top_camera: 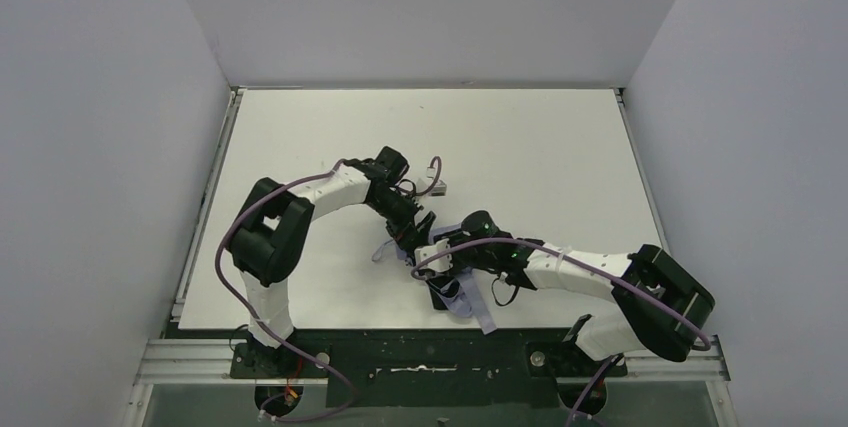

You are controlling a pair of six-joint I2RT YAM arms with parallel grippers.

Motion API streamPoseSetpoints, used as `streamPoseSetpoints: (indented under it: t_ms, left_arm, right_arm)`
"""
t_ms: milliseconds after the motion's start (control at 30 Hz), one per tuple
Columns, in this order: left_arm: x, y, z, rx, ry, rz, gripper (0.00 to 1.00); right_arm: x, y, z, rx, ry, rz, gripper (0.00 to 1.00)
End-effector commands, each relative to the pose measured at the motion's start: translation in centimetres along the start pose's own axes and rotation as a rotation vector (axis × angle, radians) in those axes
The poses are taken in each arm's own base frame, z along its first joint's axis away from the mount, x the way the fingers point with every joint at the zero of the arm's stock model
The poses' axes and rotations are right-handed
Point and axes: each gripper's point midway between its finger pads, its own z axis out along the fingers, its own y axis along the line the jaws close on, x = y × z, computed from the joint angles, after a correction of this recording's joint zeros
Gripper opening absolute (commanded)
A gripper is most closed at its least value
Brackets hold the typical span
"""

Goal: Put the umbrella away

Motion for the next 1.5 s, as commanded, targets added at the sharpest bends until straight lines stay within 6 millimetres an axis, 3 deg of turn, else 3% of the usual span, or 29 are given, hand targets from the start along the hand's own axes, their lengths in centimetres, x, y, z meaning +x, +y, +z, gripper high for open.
streamPoseSetpoints:
  t_ms: [0,267,367,467,600,700,833,900,1000,1133,1233,1300,1467]
  left_arm:
    - [0.2,-1.2,0.5,0.065,0.034,0.023,0.89]
    - [1.3,-0.3,1.4,-0.036,0.111,0.055,0.46]
    - [1.1,0.0,1.0,-0.077,0.110,0.066,0.32]
    - [0.8,0.6,0.6,-0.124,0.105,0.071,0.21]
    - [0.5,1.2,0.2,-0.173,0.102,0.074,0.09]
    - [0.3,1.6,-0.2,-0.206,0.100,0.077,0.06]
    - [-0.1,2.2,-0.9,-0.246,0.080,0.076,0.00]
    - [-0.4,2.6,-1.3,-0.263,0.068,0.074,0.00]
    - [-0.8,2.9,-1.8,-0.279,0.055,0.072,0.00]
    - [-0.7,3.3,-2.2,-0.303,0.059,0.075,0.00]
    - [-0.5,3.6,-2.3,-0.307,0.068,0.073,0.00]
    - [-0.6,3.8,-2.4,-0.308,0.069,0.073,0.00]
    - [-0.9,3.9,-2.4,-0.304,0.072,0.078,0.00]
  right_arm:
    - [-1.1,-3.1,-0.7,0.137,-0.047,0.015,0.23]
    - [-1.1,-3.9,-0.7,0.192,-0.059,0.096,0.25]
    - [-1.9,-4.2,-1.5,0.187,-0.083,0.107,0.36]
    - [-3.1,-4.7,-3.2,0.157,-0.101,0.107,0.54]
    - [-4.0,-4.7,-6.0,0.134,-0.105,0.184,0.63]
    - [-5.1,-4.9,-8.8,0.161,-0.138,0.330,0.66]
    - [-6.1,-5.2,-12.6,0.228,-0.165,0.699,0.68]
    - [-5.5,-5.7,-14.2,0.313,-0.143,0.933,0.68]
    - [-3.4,-4.9,-15.5,0.437,-0.066,1.325,0.62]
    - [-1.2,-0.4,-15.3,0.406,0.140,1.612,0.67]
    - [-1.4,3.0,-13.5,0.252,0.176,1.667,0.70]
    - [-2.3,3.7,-12.2,0.151,0.087,1.664,0.71]
    - [-2.3,4.6,-9.9,0.025,-0.057,1.730,0.70]
